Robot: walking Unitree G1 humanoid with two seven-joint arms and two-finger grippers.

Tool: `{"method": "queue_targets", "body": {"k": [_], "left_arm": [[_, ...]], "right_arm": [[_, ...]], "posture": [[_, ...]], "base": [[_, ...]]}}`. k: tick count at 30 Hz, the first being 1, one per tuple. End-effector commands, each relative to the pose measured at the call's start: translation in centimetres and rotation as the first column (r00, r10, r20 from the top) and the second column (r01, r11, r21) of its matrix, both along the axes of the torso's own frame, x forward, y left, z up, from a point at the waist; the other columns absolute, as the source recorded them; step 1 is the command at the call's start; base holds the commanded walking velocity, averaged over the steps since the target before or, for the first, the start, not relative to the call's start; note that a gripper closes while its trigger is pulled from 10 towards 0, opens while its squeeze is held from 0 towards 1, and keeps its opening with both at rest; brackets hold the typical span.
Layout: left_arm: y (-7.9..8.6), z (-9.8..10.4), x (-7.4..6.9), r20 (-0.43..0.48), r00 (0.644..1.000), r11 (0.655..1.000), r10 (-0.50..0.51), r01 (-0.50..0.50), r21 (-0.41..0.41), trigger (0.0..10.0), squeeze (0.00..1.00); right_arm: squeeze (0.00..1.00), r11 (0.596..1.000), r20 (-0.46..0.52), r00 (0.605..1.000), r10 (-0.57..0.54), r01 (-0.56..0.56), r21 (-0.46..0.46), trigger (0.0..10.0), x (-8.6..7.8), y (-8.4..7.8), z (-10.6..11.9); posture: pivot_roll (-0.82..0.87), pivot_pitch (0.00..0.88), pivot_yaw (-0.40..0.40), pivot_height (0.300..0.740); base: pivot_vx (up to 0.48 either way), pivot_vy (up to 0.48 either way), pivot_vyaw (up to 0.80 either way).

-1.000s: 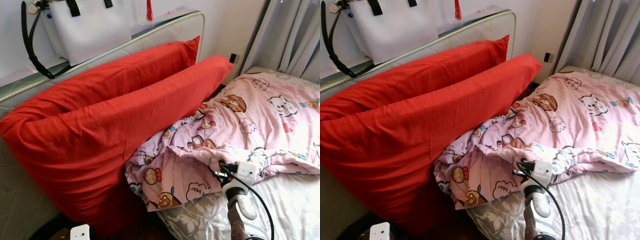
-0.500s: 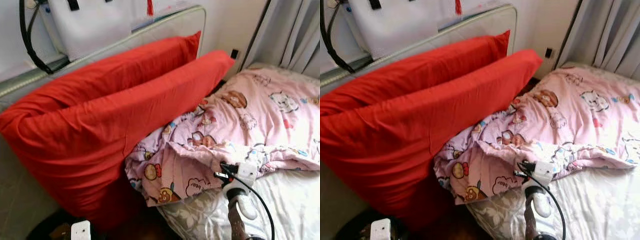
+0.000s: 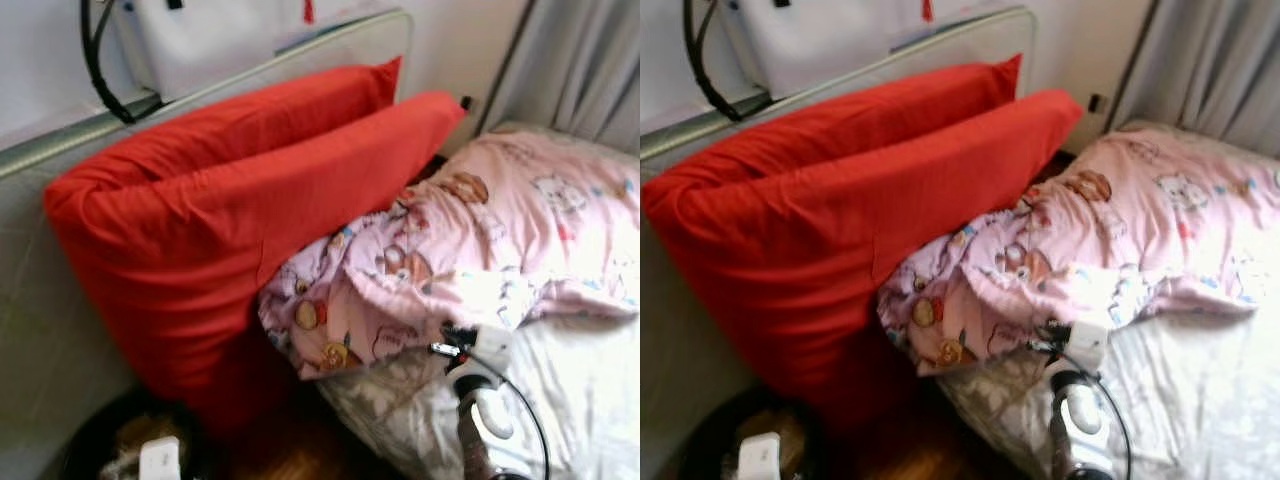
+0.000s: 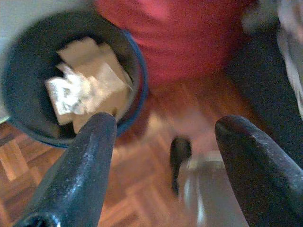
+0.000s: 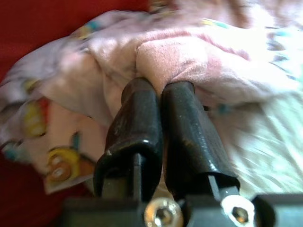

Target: Clean up the room

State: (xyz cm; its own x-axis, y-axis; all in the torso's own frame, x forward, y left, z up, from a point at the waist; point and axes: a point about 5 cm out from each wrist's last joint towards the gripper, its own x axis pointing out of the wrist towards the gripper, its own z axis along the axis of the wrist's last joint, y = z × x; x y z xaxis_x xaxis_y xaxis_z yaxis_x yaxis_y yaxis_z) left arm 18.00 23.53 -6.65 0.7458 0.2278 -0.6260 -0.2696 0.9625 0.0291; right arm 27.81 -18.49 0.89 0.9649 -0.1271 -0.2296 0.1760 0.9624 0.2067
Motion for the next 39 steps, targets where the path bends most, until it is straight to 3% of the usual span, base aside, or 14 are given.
{"method": "queue_targets", "body": {"k": [1, 16, 28, 39], "left_arm": [[-0.3, -1.3, -2.3, -0.083, 0.996, 1.0, 0.012, -0.014, -0.02, 10.0, 0.0], [-0.2, -1.2, -2.2, -0.085, 0.996, 1.0, 0.006, -0.007, -0.017, 10.0, 0.0], [-0.2, -1.2, -2.2, -0.09, 0.996, 1.0, -0.008, 0.007, -0.013, 10.0, 0.0], [-0.3, -1.3, -2.2, -0.105, 0.994, 0.999, -0.033, 0.033, -0.002, 10.0, 0.0]], "right_arm": [[0.0, 1.0, 0.027, 0.999, -0.017, 0.018, -0.021, 10.0, 0.5, -0.1, 0.6], [0.0, 0.982, 0.102, 0.982, -0.158, 0.168, -0.092, 10.0, 1.0, -2.9, 2.4], [0.0, 0.974, 0.109, 0.982, -0.156, 0.171, -0.147, 10.0, 0.7, -3.2, 2.4], [0.0, 0.973, 0.081, 0.985, -0.155, 0.166, -0.158, 10.0, 0.2, -3.1, 1.9]], "posture": [[-0.03, 0.085, 0.016, 0.74], [-0.03, 0.086, 0.019, 0.74], [-0.03, 0.074, 0.02, 0.74], [-0.03, 0.078, 0.018, 0.74]], "base": [[-0.307, 0.0, 0.0], [-0.307, 0.0, 0.0], [-0.303, 0.0, 0.0], [0.0, 0.0, 0.0]]}}
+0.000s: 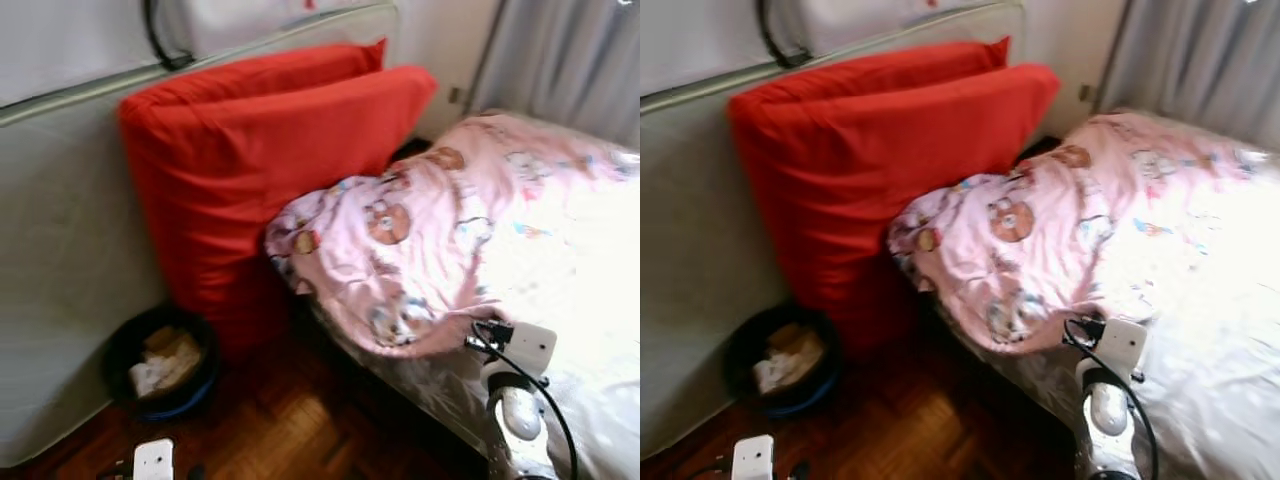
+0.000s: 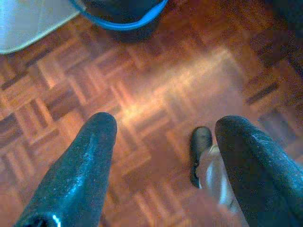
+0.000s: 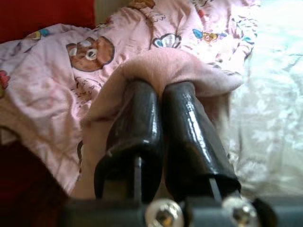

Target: Clean up the room

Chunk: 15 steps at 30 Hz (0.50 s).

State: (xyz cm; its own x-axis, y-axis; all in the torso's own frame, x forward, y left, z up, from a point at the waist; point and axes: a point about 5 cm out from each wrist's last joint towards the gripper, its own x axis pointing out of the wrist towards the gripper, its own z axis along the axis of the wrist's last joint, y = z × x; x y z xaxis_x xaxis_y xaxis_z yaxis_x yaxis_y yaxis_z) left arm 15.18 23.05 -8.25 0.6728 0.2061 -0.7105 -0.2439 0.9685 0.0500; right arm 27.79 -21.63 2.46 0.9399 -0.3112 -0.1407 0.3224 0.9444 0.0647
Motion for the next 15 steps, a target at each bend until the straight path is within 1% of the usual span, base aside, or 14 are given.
{"method": "queue_targets", "body": {"k": [1, 4, 6, 8, 15], "left_arm": [[0.2, 0.3, 0.6, 0.011, 1.0, 1.0, -0.012, 0.012, 0.008, 10.0, 0.0], [0.2, 0.3, 0.6, 0.01, 1.0, 1.0, -0.012, 0.012, 0.008, 10.0, 0.0], [0.2, 0.3, 0.6, 0.006, 1.0, 1.0, -0.02, 0.02, 0.009, 10.0, 0.0], [0.2, 0.3, 0.6, 0.005, 1.0, 1.0, -0.022, 0.022, 0.01, 10.0, 0.0], [0.2, 0.3, 0.5, 0.001, 1.0, 1.0, -0.028, 0.028, 0.013, 10.0, 0.0]], "right_arm": [[0.0, 1.0, 0.01, 1.0, -0.002, 0.002, -0.002, 10.0, 0.2, 0.1, 0.3], [0.0, 1.0, 0.002, 1.0, -0.004, 0.004, -0.003, 10.0, 0.1, 0.1, 0.1], [0.0, 0.999, -0.031, 0.999, -0.032, 0.032, -0.007, 10.0, -0.3, -0.3, -0.3], [0.0, 0.999, -0.034, 0.998, -0.049, 0.048, -0.013, 10.0, -0.4, -0.5, -0.4], [0.0, 0.99, -0.004, 0.991, -0.134, 0.134, -0.052, 10.0, -0.9, -1.7, 0.1]], "posture": [[-0.03, 0.082, 0.017, 0.74], [-0.03, 0.084, 0.016, 0.74], [-0.03, 0.088, 0.016, 0.74], [-0.03, 0.091, 0.015, 0.74], [-0.03, 0.099, 0.016, 0.74]], "base": [[0.0, 0.0, 0.0], [0.0, 0.0, 0.0], [0.0, 0.0, 0.0], [0.0, 0.0, 0.0], [0.0, 0.0, 0.0]]}}
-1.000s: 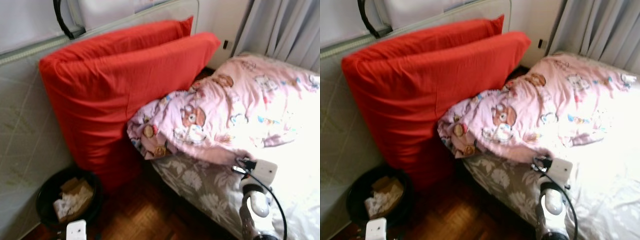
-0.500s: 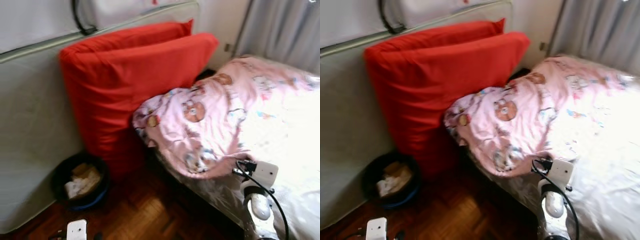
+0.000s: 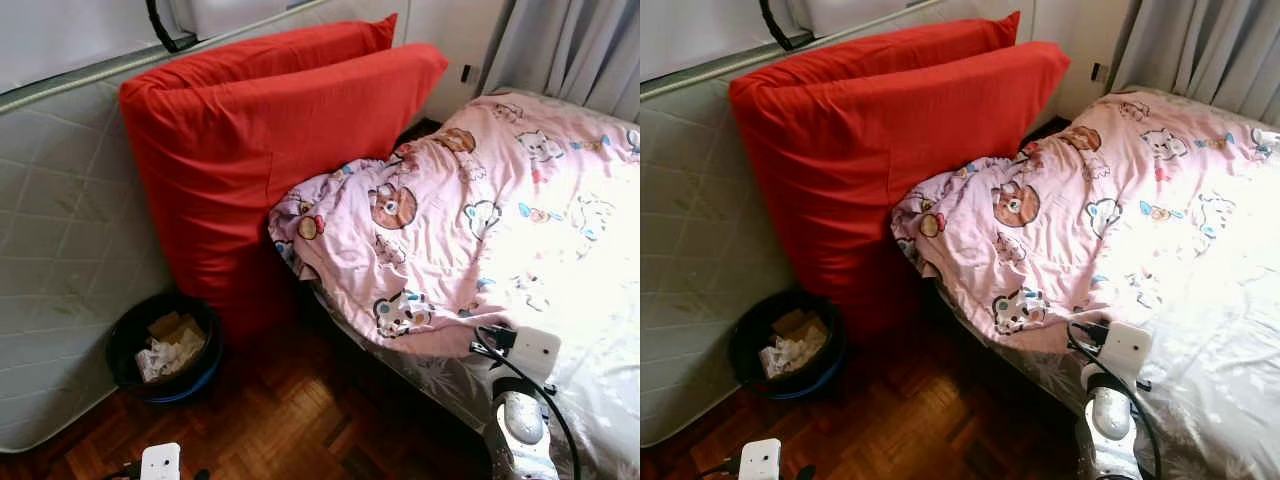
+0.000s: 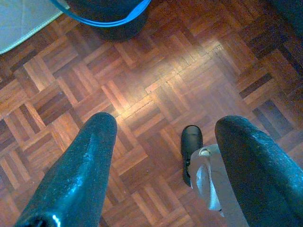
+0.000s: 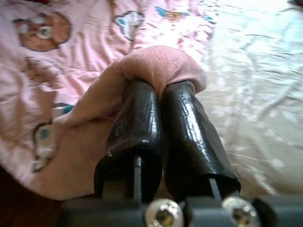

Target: Clean up the room

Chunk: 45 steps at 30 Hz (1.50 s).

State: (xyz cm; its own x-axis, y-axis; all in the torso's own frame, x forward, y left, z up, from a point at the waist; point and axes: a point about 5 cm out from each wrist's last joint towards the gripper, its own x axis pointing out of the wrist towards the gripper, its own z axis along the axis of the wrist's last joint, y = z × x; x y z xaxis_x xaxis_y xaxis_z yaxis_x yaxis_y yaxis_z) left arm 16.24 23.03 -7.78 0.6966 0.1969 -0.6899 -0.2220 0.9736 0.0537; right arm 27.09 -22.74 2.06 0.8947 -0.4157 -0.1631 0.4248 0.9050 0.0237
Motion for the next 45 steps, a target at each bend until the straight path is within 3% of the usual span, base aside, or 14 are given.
{"method": "queue_targets", "body": {"k": [1, 6, 10, 13, 17, 21, 22, 23, 24, 27, 33, 39, 40, 45], "left_arm": [[0.3, -0.2, -0.5, -0.026, 1.0, 1.0, -0.006, 0.006, 0.004, 10.0, 0.0], [0.3, -0.2, -0.5, -0.027, 0.999, 1.0, -0.017, 0.017, 0.007, 10.0, 0.0], [0.3, -0.2, -0.6, -0.027, 0.999, 1.0, -0.018, 0.018, 0.008, 10.0, 0.0], [0.4, -0.2, -0.5, -0.028, 0.999, 1.0, -0.027, 0.028, 0.014, 10.0, 0.0], [0.4, -0.2, -0.5, -0.029, 0.999, 0.999, -0.032, 0.032, 0.016, 10.0, 0.0], [0.4, -0.1, -0.5, -0.029, 0.999, 0.999, -0.041, 0.042, 0.019, 10.0, 0.0], [0.4, -0.1, -0.5, -0.031, 0.998, 0.999, -0.046, 0.046, 0.019, 10.0, 0.0], [0.4, -0.1, -0.5, -0.031, 0.998, 0.999, -0.046, 0.046, 0.019, 10.0, 0.0], [0.4, -0.1, -0.4, -0.032, 0.998, 0.998, -0.051, 0.052, 0.019, 10.0, 0.0], [0.3, -0.1, -0.4, -0.032, 0.998, 0.998, -0.052, 0.053, 0.02, 10.0, 0.0], [0.4, -0.1, -0.4, -0.028, 0.998, 0.999, -0.049, 0.049, 0.022, 10.0, 0.0], [0.4, -0.1, -0.5, -0.031, 0.998, 0.998, -0.051, 0.051, 0.028, 10.0, 0.0], [0.4, -0.1, -0.5, -0.032, 0.998, 0.998, -0.051, 0.052, 0.029, 10.0, 0.0], [0.4, -0.1, -0.5, -0.033, 0.998, 0.998, -0.056, 0.057, 0.03, 10.0, 0.0]], "right_arm": [[0.0, 0.999, 0.017, 0.999, -0.034, 0.034, -0.021, 10.0, -0.3, -0.7, 0.3], [0.0, 0.987, -0.135, 0.983, -0.122, 0.135, 0.084, 10.0, -1.7, -1.3, -2.3], [0.0, 0.987, -0.109, 0.984, -0.139, 0.148, 0.071, 10.0, -1.9, -1.4, -2.1], [0.0, 0.996, -0.059, 0.995, -0.086, 0.086, 0.006, 10.0, -1.4, -0.9, -1.2], [0.0, 0.994, -0.081, 0.991, -0.105, 0.106, 0.011, 10.0, -1.7, -1.1, -1.6], [0.0, 0.996, -0.148, 0.986, -0.076, 0.082, 0.035, 10.0, -2.4, -0.4, -2.7], [0.0, 0.992, -0.197, 0.979, -0.057, 0.078, 0.096, 10.0, -2.9, 0.0, -3.7], [0.0, 0.992, -0.197, 0.979, -0.057, 0.078, 0.096, 10.0, -2.9, 0.0, -3.7], [0.0, 0.985, -0.231, 0.972, -0.05, 0.087, 0.151, 10.0, -3.3, 0.2, -4.4], [0.0, 0.979, -0.338, 0.94, -0.041, 0.106, 0.175, 10.0, -4.2, 0.4, -5.8], [0.0, 0.95, -0.4, 0.912, -0.084, 0.194, 0.244, 10.0, -5.2, 0.1, -6.8], [0.0, 0.948, -0.398, 0.914, -0.079, 0.192, 0.253, 10.0, -5.2, -0.2, -6.8], [0.44, 0.947, -0.398, 0.914, -0.076, 0.191, 0.258, 10.0, -5.1, -0.2, -6.8], [0.44, 0.946, -0.399, 0.914, -0.07, 0.188, 0.263, 10.0, -4.9, -0.2, -6.7]], "posture": [[-0.03, 0.1, 0.016, 0.74], [-0.03, 0.1, 0.017, 0.74], [-0.02, 0.102, 0.017, 0.74], [-0.03, 0.104, 0.019, 0.74], [-0.03, 0.106, 0.019, 0.74], [-0.03, 0.109, 0.02, 0.74], [-0.04, 0.11, 0.02, 0.74], [-0.04, 0.11, 0.02, 0.74], [-0.03, 0.11, 0.02, 0.74], [-0.03, 0.109, 0.018, 0.74], [-0.03, 0.108, 0.016, 0.74], [-0.03, 0.11, 0.018, 0.74], [-0.03, 0.11, 0.018, 0.74], [-0.03, 0.111, 0.017, 0.74]], "base": [[0.0, 0.0, 0.0], [0.0, 0.0, 0.0], [0.0, 0.0, 0.0], [0.0, 0.0, 0.0], [0.0, 0.0, 0.0], [0.0, 0.0, 0.0], [0.0, 0.0, 0.0], [0.0, 0.0, 0.0], [0.0, 0.0, 0.0], [0.0, 0.0, 0.0], [0.0, 0.0, 0.0], [0.0, 0.0, 0.0], [0.0, 0.0, 0.0], [0.0, 0.0, 0.0]]}}
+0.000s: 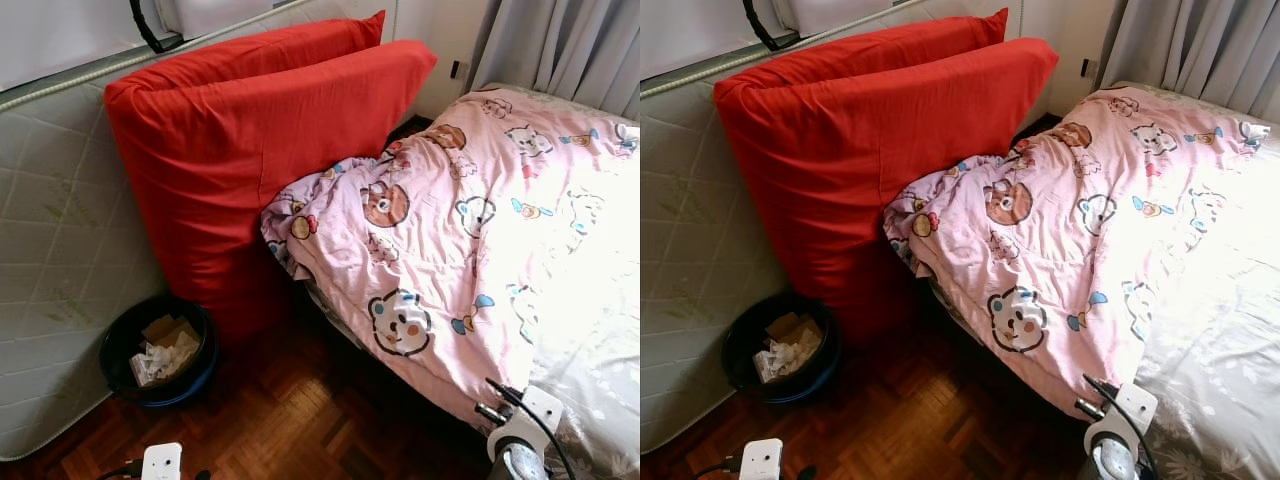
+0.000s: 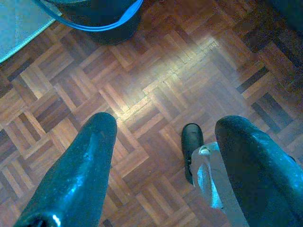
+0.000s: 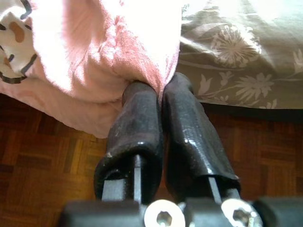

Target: Clean up the room

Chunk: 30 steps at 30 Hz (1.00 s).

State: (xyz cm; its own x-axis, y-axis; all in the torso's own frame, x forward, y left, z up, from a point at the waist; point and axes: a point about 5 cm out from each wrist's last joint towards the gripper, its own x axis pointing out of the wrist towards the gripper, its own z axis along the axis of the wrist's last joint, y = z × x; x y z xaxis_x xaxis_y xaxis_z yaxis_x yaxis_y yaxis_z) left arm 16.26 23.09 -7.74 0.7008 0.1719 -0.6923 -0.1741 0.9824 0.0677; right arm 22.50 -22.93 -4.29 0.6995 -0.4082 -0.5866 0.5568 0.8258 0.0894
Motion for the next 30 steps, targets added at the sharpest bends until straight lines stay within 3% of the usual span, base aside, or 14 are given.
{"method": "queue_targets", "body": {"k": [1, 4, 5, 7, 8, 16, 17, 18, 20, 21, 25, 30], "left_arm": [[0.3, -0.2, -0.5, -0.025, 1.0, 1.0, -0.009, 0.009, 0.018, 10.0, 0.0], [0.3, -0.2, -0.5, -0.025, 1.0, 1.0, -0.01, 0.011, 0.02, 10.0, 0.0], [0.3, -0.2, -0.5, -0.026, 1.0, 1.0, -0.01, 0.011, 0.02, 10.0, 0.0], [0.3, -0.2, -0.5, -0.025, 1.0, 1.0, -0.009, 0.009, 0.02, 10.0, 0.0], [0.3, -0.2, -0.5, -0.026, 1.0, 1.0, -0.009, 0.009, 0.02, 10.0, 0.0], [0.3, -0.2, -0.5, -0.029, 1.0, 1.0, -0.01, 0.011, 0.02, 10.0, 0.0], [0.3, -0.2, -0.5, -0.029, 1.0, 1.0, -0.01, 0.01, 0.02, 10.0, 0.0], [0.3, -0.2, -0.5, -0.029, 1.0, 1.0, -0.01, 0.011, 0.02, 10.0, 0.0], [0.3, -0.2, -0.5, -0.028, 1.0, 1.0, -0.01, 0.011, 0.02, 10.0, 0.0], [0.3, -0.2, -0.5, -0.028, 1.0, 1.0, -0.01, 0.01, 0.019, 10.0, 0.0], [0.3, -0.2, -0.5, -0.028, 1.0, 1.0, -0.008, 0.009, 0.018, 10.0, 0.0], [0.2, -0.2, -0.4, -0.026, 1.0, 1.0, 0.003, -0.003, 0.013, 10.0, 0.0]], "right_arm": [[0.43, 1.0, -0.025, 1.0, -0.008, 0.009, 0.019, 10.0, -0.3, 0.1, -0.4], [0.46, 1.0, -0.021, 1.0, -0.006, 0.007, 0.029, 10.0, -0.4, 0.2, -0.4], [0.63, 1.0, -0.021, 1.0, -0.003, 0.004, 0.03, 10.0, -0.4, 0.2, -0.4], [0.67, 0.999, -0.024, 1.0, 0.0, 0.001, 0.033, 10.0, -0.4, 0.3, -0.5], [0.81, 0.999, -0.025, 1.0, 0.001, 0.0, 0.033, 10.0, -0.4, 0.3, -0.5], [0.8, 0.999, -0.034, 0.999, 0.002, -0.001, 0.036, 10.0, -0.6, 0.2, -0.7], [0.76, 0.999, -0.035, 0.999, 0.003, -0.001, 0.036, 10.0, -0.6, 0.2, -0.7], [0.53, 0.999, -0.036, 0.999, 0.005, -0.004, 0.038, 10.0, -0.6, 0.2, -0.7], [0.53, 0.999, -0.037, 0.999, 0.008, -0.006, 0.039, 10.0, -0.6, 0.2, -0.7], [0.0, 0.999, -0.037, 0.999, 0.01, -0.008, 0.039, 10.0, -0.6, 0.3, -0.8], [0.0, 0.998, -0.039, 0.998, 0.043, -0.041, 0.037, 10.0, -0.6, 0.4, -0.8], [0.0, 0.974, -0.076, 0.971, 0.228, -0.226, 0.025, 10.0, -0.8, 1.8, -1.4]], "posture": [[-0.03, 0.11, 0.017, 0.74], [-0.03, 0.11, 0.017, 0.74], [-0.03, 0.11, 0.017, 0.74], [-0.03, 0.11, 0.017, 0.74], [-0.03, 0.11, 0.017, 0.74], [-0.03, 0.109, 0.016, 0.74], [-0.03, 0.109, 0.015, 0.74], [-0.03, 0.109, 0.016, 0.74], [-0.03, 0.109, 0.016, 0.74], [-0.03, 0.109, 0.016, 0.74], [-0.03, 0.106, 0.016, 0.74], [-0.04, 0.102, 0.014, 0.74]], "base": [[0.0, 0.0, 0.0], [0.0, 0.0, 0.0], [0.0, 0.0, 0.0], [0.0, 0.0, 0.0], [0.0, 0.0, 0.0], [0.0, 0.0, 0.0], [0.0, 0.0, 0.0], [0.0, 0.0, 0.0], [0.0, 0.0, 0.0], [0.0, 0.0, 0.0], [0.0, 0.0, 0.0], [0.0, 0.0, 0.0]]}}
